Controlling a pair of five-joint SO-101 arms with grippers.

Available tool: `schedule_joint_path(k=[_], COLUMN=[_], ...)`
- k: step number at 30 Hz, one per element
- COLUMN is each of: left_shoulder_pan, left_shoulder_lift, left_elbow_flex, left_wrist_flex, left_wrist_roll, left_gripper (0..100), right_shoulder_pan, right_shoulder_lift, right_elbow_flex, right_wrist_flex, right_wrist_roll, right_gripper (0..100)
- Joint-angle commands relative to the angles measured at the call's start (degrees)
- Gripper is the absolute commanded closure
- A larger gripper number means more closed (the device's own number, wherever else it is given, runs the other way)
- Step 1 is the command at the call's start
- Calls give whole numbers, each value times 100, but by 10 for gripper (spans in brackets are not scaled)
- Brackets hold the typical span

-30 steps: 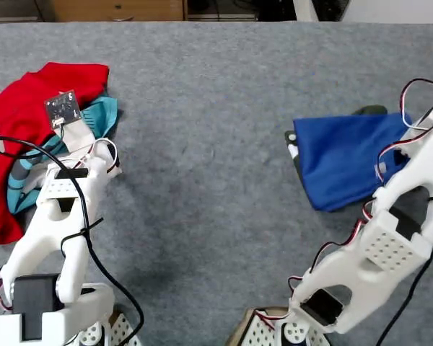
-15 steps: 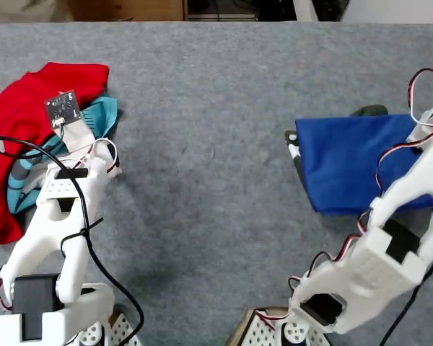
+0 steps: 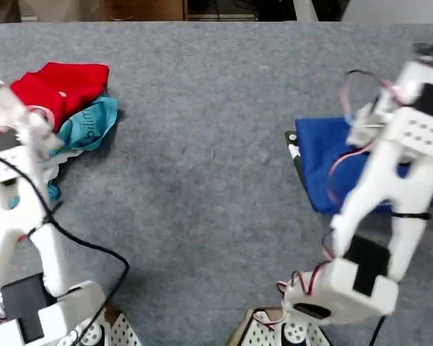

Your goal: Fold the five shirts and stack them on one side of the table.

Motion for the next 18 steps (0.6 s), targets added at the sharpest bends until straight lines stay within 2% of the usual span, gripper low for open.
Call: schedule_joint_path(k=[1, 8, 18], left_shoulder_pan=[-598, -1310, -1178], left_shoulder_lift=[-13, 637, 2730], left_elbow_flex=[-677, -536, -1292], left_wrist_flex=[211, -791, -1732], left_wrist_roll=[-273, -598, -659], left_gripper=[843, 791, 795], right_shoulder_pan=[-593, -1007, -1200], right_shoulder_lift=[-629, -716, -716], right_elbow_flex=[611, 1174, 1182], right_wrist_flex=[53, -70, -70], right_wrist_roll=[9, -316, -440], right_gripper=[990, 990, 990])
